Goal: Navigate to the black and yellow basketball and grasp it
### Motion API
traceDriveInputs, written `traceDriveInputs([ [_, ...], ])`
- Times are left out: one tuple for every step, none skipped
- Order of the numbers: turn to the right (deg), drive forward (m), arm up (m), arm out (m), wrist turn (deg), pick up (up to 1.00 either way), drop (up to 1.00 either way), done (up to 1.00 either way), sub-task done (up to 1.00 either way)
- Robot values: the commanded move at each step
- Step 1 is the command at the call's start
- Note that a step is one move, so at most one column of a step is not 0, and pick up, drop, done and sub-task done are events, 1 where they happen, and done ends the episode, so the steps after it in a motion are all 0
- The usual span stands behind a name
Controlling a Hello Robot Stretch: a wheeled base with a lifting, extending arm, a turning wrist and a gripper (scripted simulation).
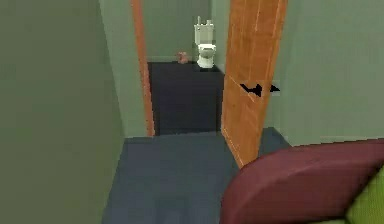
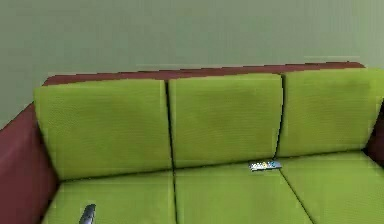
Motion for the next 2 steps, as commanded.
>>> traceDriveInputs([
  [-45.0,0.0,0.0,0.0,0.0,0.0,0.0,0.0,0.0],
  [-45.0,0.0,0.0,0.0,0.0,0.0,0.0,0.0,0.0],
])
